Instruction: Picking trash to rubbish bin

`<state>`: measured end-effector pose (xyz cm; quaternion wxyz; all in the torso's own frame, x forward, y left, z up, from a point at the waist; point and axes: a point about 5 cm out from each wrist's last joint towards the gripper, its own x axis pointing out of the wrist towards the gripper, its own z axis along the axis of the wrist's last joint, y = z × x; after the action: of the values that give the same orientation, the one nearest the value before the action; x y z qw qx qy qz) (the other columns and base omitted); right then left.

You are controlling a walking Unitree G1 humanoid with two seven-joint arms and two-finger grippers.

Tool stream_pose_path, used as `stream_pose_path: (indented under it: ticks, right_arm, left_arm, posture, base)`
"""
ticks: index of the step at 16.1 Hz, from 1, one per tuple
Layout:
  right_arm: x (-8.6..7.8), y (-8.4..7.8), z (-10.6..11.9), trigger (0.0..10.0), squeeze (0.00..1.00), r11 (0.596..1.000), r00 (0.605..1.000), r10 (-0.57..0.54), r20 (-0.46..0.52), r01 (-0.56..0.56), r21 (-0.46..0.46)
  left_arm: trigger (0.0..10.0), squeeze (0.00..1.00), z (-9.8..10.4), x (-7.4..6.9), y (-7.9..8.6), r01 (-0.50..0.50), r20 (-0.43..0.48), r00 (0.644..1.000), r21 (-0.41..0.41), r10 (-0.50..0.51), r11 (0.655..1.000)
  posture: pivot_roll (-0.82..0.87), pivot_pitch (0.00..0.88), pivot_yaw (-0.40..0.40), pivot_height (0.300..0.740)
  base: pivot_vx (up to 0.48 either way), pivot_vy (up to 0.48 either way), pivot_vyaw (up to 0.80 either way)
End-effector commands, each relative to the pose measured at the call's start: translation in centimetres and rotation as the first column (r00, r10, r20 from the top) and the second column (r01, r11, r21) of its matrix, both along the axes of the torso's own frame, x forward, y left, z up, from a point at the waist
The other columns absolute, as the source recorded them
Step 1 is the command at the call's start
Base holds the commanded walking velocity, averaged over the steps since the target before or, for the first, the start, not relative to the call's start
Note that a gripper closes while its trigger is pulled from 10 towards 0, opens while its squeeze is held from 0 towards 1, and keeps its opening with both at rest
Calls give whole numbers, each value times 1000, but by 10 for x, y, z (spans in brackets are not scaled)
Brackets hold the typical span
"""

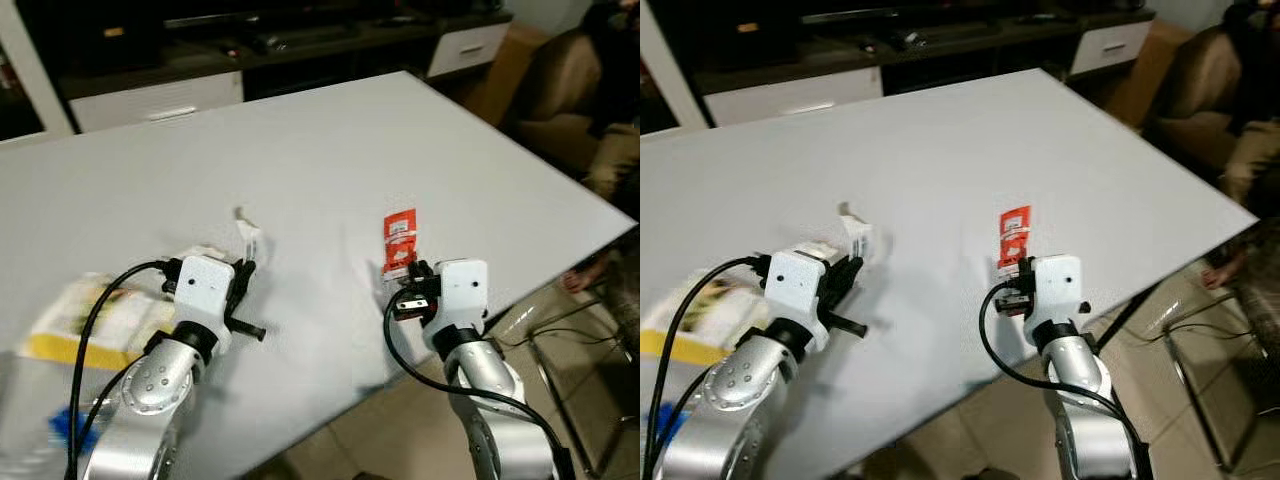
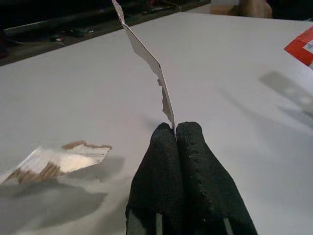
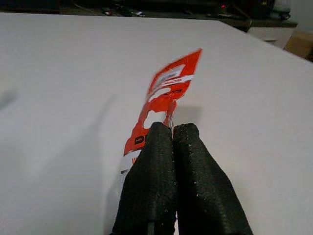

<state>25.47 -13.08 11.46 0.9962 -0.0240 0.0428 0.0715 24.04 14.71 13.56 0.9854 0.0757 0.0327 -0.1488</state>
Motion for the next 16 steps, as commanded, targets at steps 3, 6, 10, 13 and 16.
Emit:
stream_pose_path:
  ticks: [3, 6, 10, 13, 16]
  right_arm:
    - [-2, -8, -1, 10000, 0, 996, 999, -47, 0, 47, -79]
    - [-5, -8, -3, 10000, 0, 996, 999, -46, -10, 45, -74]
    - [-7, -8, -5, 10000, 0, 999, 998, -28, -55, 30, 23]
    - [-8, -8, -7, 10000, 0, 999, 998, -24, -62, 25, 24]
    - [-9, -7, -11, 10000, 0, 999, 996, -28, -83, 32, 41]
  left_arm:
    - [10000, 0, 3, -2, -6, 21, 7, 1000, -4, -21, 1000]
    - [10000, 0, 3, -2, -7, 24, 1, 1000, -6, -24, 1000]
    - [10000, 0, -1, -4, -9, 30, -40, 999, -62, -33, 998]
    - [10000, 0, -4, -4, -7, 20, -53, 998, -48, -22, 999]
    - [10000, 0, -4, -4, -6, 17, -60, 998, -48, -20, 999]
  posture:
    - [0, 77, -51, 740]
    - [-3, 79, -49, 740]
    - [-4, 82, -45, 740]
    - [-5, 81, -44, 740]
    - [-6, 78, -44, 740]
  base:
    - [0, -476, 0]
    - [0, -470, 0]
    - [0, 240, 0]
    - [0, 0, 0]
    - [0, 0, 0]
